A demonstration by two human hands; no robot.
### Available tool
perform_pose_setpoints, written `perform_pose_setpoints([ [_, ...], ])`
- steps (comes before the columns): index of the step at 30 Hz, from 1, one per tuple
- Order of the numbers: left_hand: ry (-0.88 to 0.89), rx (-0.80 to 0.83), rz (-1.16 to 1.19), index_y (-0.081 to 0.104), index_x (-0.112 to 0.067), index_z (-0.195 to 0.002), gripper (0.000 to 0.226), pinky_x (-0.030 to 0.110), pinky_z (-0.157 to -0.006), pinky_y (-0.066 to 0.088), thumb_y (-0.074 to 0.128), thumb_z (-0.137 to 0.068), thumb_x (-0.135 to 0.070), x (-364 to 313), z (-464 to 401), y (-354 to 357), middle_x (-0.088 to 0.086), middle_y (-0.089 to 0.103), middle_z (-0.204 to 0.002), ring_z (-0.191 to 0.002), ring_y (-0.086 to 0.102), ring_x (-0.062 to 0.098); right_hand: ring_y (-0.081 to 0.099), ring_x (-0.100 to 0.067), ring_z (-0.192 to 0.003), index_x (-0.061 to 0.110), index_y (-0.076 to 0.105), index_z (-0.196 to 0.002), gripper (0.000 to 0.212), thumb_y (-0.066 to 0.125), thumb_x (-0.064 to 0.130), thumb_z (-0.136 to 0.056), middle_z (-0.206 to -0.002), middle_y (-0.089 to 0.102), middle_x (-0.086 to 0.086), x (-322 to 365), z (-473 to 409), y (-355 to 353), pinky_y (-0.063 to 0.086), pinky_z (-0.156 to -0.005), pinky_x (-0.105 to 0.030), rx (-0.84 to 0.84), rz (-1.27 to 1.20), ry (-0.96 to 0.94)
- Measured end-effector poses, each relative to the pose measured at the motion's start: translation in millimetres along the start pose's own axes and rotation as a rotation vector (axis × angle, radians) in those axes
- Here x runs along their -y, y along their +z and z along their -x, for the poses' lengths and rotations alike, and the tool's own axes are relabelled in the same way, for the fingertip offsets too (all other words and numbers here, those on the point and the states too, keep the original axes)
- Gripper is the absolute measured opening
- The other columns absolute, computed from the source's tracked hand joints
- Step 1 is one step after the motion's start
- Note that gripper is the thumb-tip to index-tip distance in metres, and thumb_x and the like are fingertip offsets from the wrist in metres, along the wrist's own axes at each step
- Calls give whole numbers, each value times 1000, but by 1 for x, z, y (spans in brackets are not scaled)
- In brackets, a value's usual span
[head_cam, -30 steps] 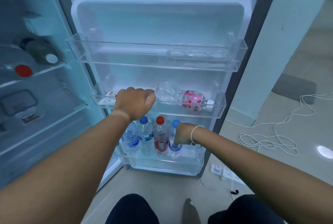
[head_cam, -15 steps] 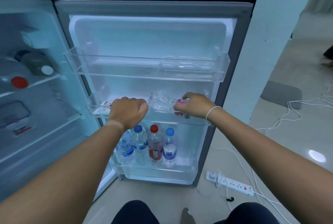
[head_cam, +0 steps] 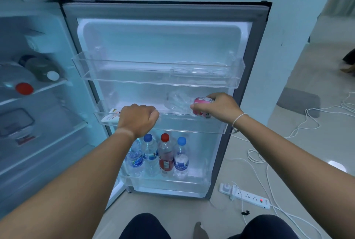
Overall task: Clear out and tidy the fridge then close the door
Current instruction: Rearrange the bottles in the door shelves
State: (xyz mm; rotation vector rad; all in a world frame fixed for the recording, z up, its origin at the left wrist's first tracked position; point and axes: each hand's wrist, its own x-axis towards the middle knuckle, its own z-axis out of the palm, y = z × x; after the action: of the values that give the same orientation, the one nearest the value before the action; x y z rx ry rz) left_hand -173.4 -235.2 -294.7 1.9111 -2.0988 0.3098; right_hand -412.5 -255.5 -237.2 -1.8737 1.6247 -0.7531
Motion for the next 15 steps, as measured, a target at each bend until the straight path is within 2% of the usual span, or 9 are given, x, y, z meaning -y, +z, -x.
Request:
perform_pose_setpoints([
  [3, 11, -17, -6, 40, -23, -63, 31, 30, -58, 31, 16, -80, -35, 1, 0, 2, 5, 57, -65, -66, 52, 29, 53, -9, -54, 13, 71, -78, 43, 73, 54, -64, -66, 66, -1, -3, 6, -11, 43, -53, -23, -14, -48, 6],
  [5, 13, -19, -12, 44, -21, -65, 35, 30, -58, 32, 16, -80, -36, 1, -1, 2, 6, 60, -67, -67, 54, 29, 47, -2, -41, 11, 73, -77, 47, 73, 56, -64, -61, 66, 0, -6, 12, -18, 39, -48, -19, 13, -69, 16],
  [7, 7, -17, -16, 49, -20, -68, 39, 31, -60, 33, 16, -80, -36, 1, -2, 2, 7, 62, -70, -69, 55, 30, 40, -2, -31, 7, 74, -79, 49, 74, 54, -65, -58, 63, -2, -8, 20, -25, 35, -40, -16, 48, -97, 2],
  [9, -6, -6, -15, 50, -20, -69, 38, 31, -60, 32, 16, -80, -35, 1, -2, 2, 7, 63, -71, -70, 54, 30, 39, -3, -30, 8, 73, -78, 43, 74, 50, -68, -55, 57, 0, -9, 28, -35, 32, -36, -13, 71, -100, -40],
  [12, -9, 1, -20, 46, -19, -64, 36, 31, -60, 32, 16, -79, -35, -1, 0, 1, 8, 61, -69, -68, 53, 30, 44, -1, -34, 17, 70, -70, 28, 74, 45, -71, -56, 56, 4, -7, 39, -52, 33, -37, -9, 121, -16, -132],
  [15, -12, -16, -36, 54, -19, -72, 43, 35, -68, 41, 15, -79, -35, 0, -1, 1, 9, 65, -76, -72, 54, 31, 46, -10, -42, 11, 72, -78, 34, 74, 44, -71, -60, 58, -1, -3, 45, -62, 39, -40, -19, 283, 108, -139],
])
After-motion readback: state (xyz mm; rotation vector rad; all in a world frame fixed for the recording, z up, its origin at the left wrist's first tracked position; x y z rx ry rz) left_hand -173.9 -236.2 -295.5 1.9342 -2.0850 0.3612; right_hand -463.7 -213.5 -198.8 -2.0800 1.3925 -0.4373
